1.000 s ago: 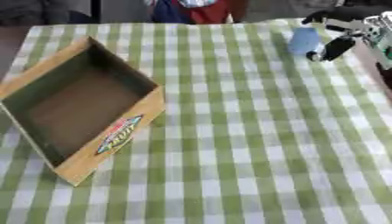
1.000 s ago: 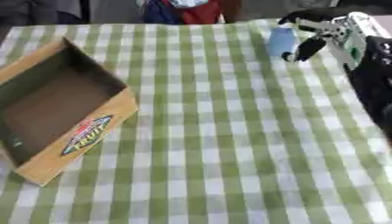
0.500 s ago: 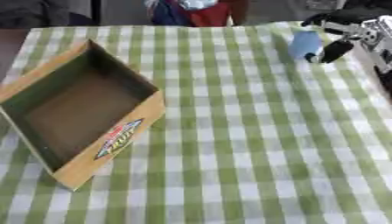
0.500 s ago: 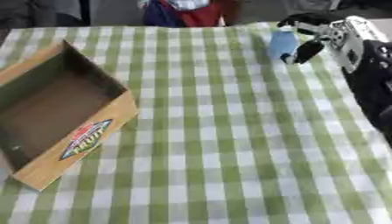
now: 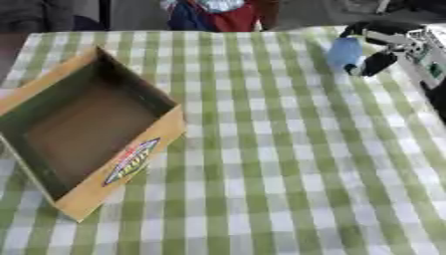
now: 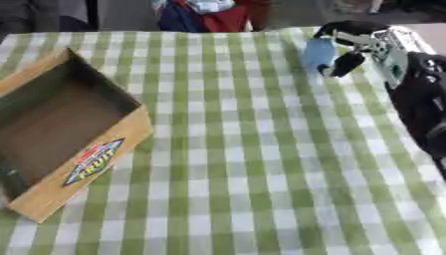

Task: Pick up objects on the table and place them in the box.

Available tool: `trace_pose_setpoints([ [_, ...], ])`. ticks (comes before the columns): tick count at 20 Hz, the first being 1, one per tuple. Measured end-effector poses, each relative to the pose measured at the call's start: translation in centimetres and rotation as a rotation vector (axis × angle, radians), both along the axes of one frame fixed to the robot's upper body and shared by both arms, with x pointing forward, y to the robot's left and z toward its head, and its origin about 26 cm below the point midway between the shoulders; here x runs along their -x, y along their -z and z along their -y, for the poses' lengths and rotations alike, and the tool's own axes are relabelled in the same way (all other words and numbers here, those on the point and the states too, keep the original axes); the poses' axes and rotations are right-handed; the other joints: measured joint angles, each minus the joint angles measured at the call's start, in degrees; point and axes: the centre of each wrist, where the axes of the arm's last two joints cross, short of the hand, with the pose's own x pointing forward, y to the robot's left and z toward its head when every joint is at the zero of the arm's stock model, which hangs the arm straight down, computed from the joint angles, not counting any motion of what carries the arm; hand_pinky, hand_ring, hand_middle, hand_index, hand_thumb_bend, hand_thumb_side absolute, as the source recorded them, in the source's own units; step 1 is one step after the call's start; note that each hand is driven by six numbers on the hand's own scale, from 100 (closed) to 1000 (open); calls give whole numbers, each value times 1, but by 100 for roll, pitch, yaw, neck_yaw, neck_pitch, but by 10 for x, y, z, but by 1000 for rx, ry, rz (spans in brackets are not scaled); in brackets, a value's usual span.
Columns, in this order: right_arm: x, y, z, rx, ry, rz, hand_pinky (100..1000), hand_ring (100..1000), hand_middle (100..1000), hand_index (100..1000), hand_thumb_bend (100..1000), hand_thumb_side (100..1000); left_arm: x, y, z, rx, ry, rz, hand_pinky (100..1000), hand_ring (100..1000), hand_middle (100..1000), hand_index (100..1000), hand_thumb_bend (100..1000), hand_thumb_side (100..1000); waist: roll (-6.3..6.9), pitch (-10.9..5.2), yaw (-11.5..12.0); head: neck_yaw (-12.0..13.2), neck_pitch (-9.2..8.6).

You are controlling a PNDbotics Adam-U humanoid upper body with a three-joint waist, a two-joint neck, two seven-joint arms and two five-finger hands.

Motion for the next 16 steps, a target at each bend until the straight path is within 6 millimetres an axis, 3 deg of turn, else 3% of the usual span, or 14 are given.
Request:
trace_pose_setpoints([
  [7,1,0,2,7,-1,27,870,982,1000,565,132,164,0,0,0,-1,1,1,662,548,603,783,100,659,40,0,-56,-2,-18],
  [11,1,1,2,10,-4,45,865,977,1000,524,116,153,0,0,0,-2,2,1,664,548,603,783,100,659,55,-14,-108,-3,-18],
  [16,-3,-9,-5,23,-42,80,863,971,996,512,119,127,0,1,0,-2,1,-3,665,550,604,784,100,659,59,-159,-157,-2,-12],
])
